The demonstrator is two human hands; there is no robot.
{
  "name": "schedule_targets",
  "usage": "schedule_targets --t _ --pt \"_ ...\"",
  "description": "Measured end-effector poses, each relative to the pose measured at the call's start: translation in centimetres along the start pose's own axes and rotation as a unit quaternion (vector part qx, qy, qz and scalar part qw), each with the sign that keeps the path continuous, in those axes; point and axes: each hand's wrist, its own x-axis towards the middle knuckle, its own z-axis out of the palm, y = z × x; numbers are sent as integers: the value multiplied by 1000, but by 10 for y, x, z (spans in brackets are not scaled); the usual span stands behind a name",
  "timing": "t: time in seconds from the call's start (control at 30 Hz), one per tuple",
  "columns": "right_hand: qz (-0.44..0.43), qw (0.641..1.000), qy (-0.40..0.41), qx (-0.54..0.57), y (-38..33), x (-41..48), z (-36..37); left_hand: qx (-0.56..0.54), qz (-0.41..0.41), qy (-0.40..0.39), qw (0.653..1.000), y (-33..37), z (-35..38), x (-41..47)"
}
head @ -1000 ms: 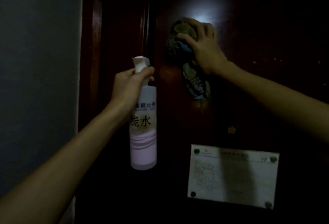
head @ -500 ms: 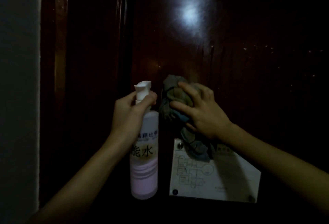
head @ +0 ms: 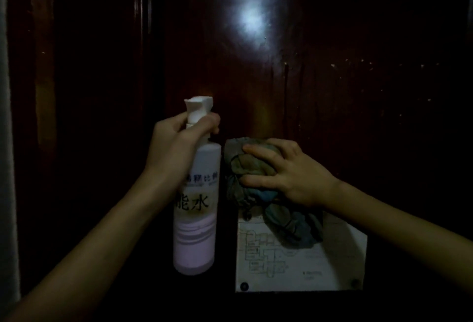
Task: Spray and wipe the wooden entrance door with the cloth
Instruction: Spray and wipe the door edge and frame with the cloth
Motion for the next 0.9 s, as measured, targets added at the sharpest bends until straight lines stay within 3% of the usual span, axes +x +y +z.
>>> schedule_targets --t 0.17,0.6,0.9 --pt "1 1000 12 10 19 9 -7 -10 2 -29 1000 28 15 34" --pt "179 979 102 -8 132 75 -51 -39 47 -16 998 68 44 91" --pt "182 976 118 -3 135 75 -52 -20 32 23 999 76 57 92"
